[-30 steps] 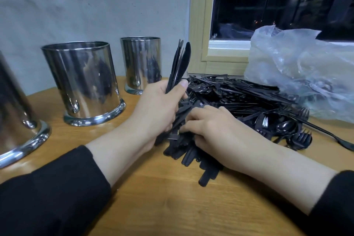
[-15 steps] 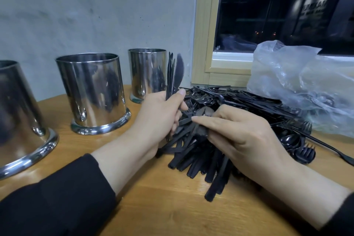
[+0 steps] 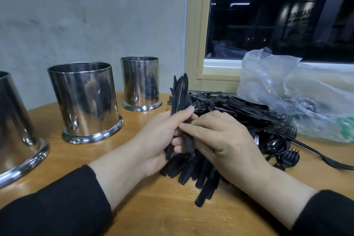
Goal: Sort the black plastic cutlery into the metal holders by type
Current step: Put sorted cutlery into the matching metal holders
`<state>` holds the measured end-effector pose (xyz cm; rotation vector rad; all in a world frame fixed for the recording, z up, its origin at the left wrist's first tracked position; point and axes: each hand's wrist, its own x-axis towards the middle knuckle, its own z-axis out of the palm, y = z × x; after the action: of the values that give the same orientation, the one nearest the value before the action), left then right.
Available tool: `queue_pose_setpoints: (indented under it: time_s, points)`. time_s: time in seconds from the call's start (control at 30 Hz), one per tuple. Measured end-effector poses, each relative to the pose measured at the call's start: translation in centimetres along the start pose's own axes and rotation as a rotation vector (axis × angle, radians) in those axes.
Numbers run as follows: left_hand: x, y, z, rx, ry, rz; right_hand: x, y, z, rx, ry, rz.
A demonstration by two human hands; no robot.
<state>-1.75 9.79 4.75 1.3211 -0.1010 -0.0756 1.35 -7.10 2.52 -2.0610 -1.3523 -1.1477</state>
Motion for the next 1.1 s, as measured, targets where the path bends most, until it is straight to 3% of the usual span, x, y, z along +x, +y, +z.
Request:
queue_pose_setpoints:
  time_s: [0.17, 0.33, 0.47, 0.87, 1.1]
  points:
    - [0.6, -0.1, -0.7, 0.052, 0.168, 0.079, -0.2, 0.7, 0.2, -0.014, -0.089, 0.041]
    - [0.3, 0.6, -1.2, 0.066, 0.229, 0.174, -0.4, 1.6, -0.8, -0.051, -0.054, 0.266]
    - [0.2, 0.4, -1.6, 0.163, 0.279, 0.257, -0.8, 2.3, -1.4, -0.092, -0.159, 0.431]
    - [0.6, 0.0, -2.8, 0.347, 0.268, 0.265, 0.3, 0.7, -0.1, -0.202, -0.59, 0.262]
    - [0.4, 0.1, -2.6, 0.299, 0.22, 0.189, -0.1, 1.2, 0.0, -0.205, -0.514, 0.271]
